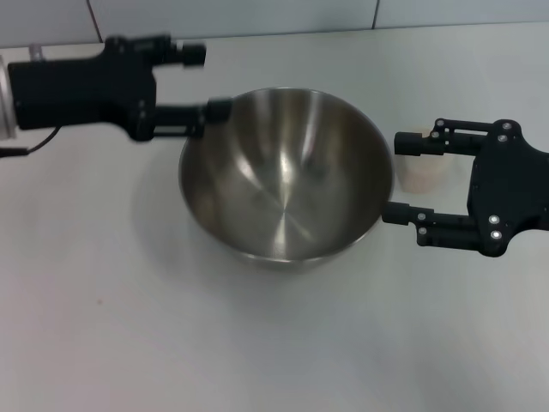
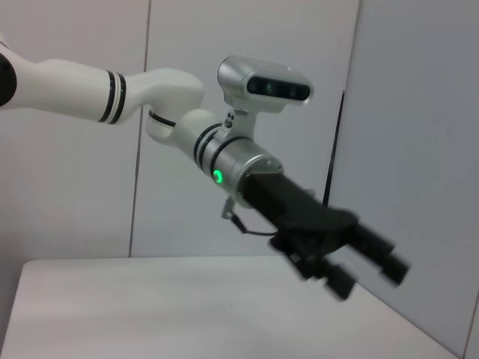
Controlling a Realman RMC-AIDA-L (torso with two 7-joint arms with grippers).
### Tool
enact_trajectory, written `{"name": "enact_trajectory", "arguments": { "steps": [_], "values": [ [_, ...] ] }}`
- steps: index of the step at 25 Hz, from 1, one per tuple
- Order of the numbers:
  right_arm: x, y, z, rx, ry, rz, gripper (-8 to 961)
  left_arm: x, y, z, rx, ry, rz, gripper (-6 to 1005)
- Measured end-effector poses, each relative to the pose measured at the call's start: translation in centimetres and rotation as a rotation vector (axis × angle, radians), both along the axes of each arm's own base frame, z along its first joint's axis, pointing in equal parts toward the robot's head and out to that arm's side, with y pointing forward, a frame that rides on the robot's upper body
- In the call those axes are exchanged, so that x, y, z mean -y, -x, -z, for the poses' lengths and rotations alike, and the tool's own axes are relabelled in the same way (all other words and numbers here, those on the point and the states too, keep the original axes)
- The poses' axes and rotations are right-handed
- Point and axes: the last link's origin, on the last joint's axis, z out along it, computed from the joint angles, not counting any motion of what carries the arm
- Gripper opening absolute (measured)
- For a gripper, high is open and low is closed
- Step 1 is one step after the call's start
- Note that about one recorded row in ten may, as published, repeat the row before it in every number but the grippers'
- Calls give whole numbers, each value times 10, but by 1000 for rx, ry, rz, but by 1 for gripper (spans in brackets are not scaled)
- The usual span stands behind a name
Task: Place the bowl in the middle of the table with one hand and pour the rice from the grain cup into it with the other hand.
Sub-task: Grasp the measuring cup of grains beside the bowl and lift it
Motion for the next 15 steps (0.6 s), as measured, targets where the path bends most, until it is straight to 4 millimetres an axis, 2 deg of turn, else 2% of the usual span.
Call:
{"name": "enact_trajectory", "arguments": {
  "steps": [4, 9, 10, 15],
  "values": [
    [1, -1, 0, -1, -1, 3, 668, 4, 6, -4, -48, 43, -19, 801],
    [-1, -6, -4, -11, -19, 31, 668, 6, 22, -23, -46, 30, -87, 800],
    [-2, -8, -5, -18, -25, 41, 669, 8, 31, -31, -30, 3, -115, 800],
    [-5, -22, -14, -65, -64, 109, 669, 15, 42, -30, -36, -27, -100, 799]
  ]
}}
